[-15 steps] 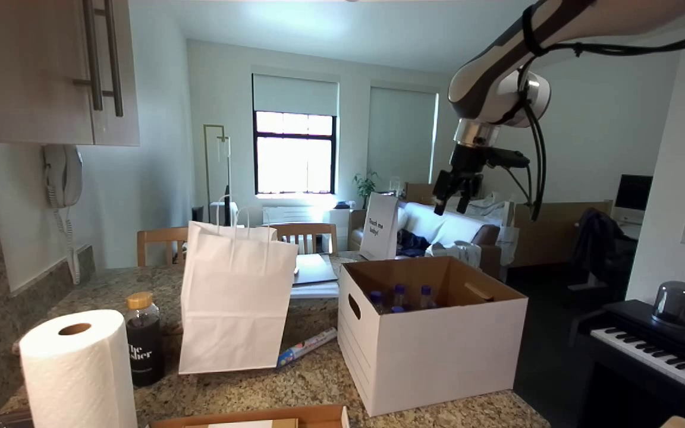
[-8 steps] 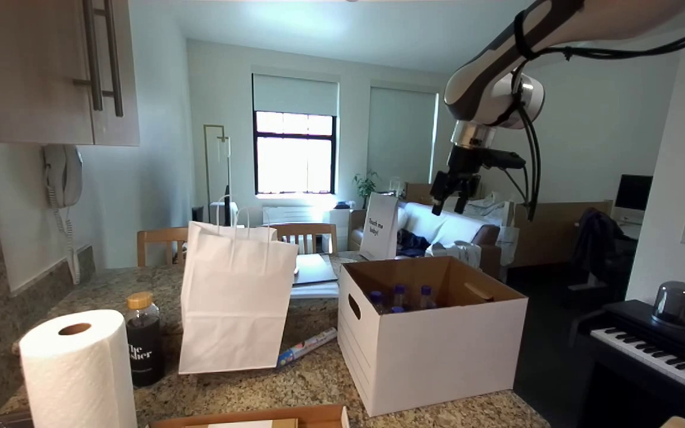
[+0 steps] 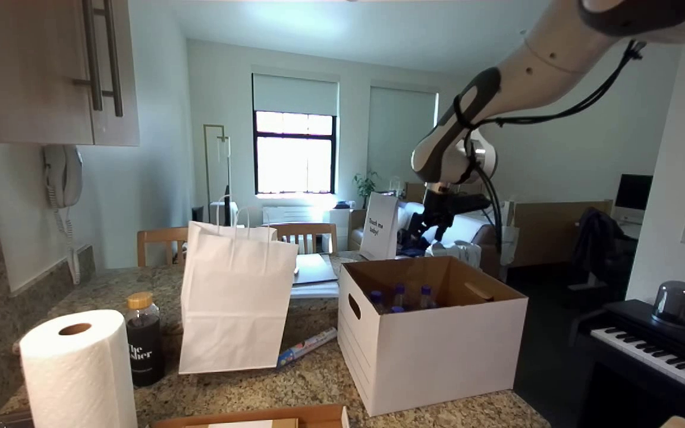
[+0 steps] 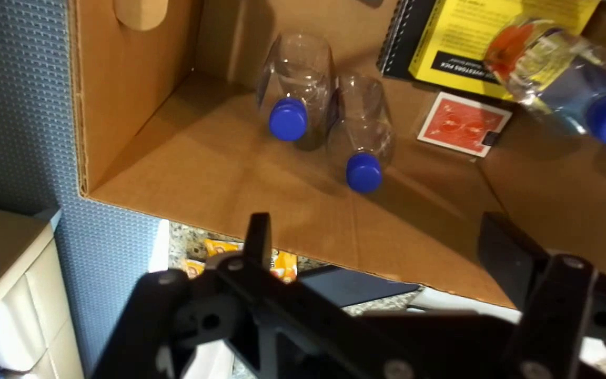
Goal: Remove three bottles from the box and put them on the counter
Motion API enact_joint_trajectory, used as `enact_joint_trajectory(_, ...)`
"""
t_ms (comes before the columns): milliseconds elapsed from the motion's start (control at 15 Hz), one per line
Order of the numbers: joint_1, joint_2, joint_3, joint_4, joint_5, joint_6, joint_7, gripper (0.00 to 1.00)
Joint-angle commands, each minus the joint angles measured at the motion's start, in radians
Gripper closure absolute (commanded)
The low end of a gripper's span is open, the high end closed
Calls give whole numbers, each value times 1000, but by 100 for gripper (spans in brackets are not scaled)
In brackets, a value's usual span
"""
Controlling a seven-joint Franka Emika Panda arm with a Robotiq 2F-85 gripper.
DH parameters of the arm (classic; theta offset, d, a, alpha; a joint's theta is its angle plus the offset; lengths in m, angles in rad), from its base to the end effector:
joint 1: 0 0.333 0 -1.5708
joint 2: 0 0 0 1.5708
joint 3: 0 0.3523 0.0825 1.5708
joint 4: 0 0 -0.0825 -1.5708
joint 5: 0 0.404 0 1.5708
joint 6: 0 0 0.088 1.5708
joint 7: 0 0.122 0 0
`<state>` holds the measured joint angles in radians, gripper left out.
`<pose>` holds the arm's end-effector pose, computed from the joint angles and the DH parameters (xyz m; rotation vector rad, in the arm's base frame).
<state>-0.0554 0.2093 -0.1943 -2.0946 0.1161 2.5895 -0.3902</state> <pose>0.6091 -0.1528 0.3615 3.0510 0.0924 0.4413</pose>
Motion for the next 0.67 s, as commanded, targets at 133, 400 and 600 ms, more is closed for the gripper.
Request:
enact_joint_trajectory(133, -87, 327, 86, 284, -3, -15, 142, 0)
enact_joint_trajectory(400, -106, 344, 111, 289, -28, -17, 148, 0)
enact_joint_trajectory(600, -93, 381, 87, 342, -57, -69, 195, 0)
